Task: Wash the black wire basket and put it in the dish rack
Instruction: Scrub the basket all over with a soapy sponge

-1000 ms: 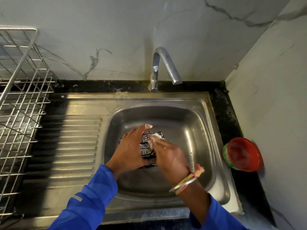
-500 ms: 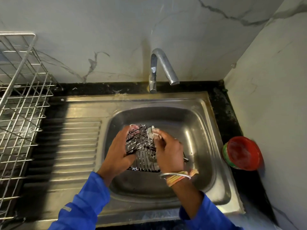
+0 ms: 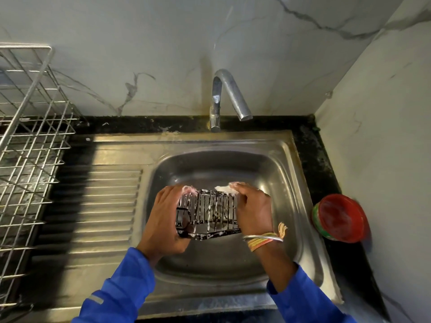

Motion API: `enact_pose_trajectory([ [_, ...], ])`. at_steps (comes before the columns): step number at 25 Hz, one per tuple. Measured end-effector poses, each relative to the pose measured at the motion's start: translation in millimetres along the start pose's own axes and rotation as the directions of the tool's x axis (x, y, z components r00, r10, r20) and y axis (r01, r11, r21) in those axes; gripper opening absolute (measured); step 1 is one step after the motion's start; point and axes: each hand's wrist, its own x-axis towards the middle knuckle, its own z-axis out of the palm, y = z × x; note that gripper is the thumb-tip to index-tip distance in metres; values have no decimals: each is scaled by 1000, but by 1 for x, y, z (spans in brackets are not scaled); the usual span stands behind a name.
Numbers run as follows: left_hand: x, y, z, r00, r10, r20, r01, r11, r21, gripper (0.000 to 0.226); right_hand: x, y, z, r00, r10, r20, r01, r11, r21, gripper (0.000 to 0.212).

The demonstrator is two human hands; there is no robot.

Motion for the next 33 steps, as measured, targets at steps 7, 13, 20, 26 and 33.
enact_pose_trajectory([
  [7,6,1,-1,998,39,41,-43,994,104,66,3,-7,-12,925,-359,128,364,931,-22,44],
  [13,4,3,2,999,14,42,-16,998,61,70,-6,-30,-10,900,-427,93,418,903,101,39],
  [20,-1,2,6,1000,-19,-20,18,999,-43,75,-15,-14,-11,900,-428,-82,429,903,-6,35],
  [26,0,-6,1,992,-35,-117,23,994,-105,70,-21,-1,-11,910,-402,-106,400,916,-33,29],
  [33,-3,-1,5,987,-89,-135,64,982,-177,68,-15,-44,-9,969,-235,75,219,960,172,32],
])
